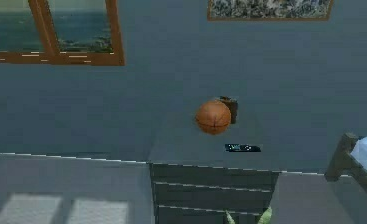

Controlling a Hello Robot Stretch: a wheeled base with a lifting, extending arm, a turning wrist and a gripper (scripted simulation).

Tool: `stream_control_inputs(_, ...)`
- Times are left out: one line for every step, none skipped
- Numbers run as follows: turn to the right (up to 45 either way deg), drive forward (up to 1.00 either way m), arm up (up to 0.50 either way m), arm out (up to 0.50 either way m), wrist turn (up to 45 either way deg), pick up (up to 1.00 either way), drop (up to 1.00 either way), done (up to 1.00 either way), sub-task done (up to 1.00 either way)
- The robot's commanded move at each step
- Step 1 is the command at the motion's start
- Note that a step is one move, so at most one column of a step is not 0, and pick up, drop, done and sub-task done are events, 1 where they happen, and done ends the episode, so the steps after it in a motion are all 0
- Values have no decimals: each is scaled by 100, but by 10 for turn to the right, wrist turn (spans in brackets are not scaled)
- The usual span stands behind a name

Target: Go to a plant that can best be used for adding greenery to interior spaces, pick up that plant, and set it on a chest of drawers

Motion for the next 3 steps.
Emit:
stream_control_inputs(390, 0, 0, 0, 0, 0, 0, 0, 0)
stream_control_inputs(0, 100, 0, 0, 0, 0, 0, 0, 0)
stream_control_inputs(-120, 0, 0, 0, 0, 0, 0, 0, 0)
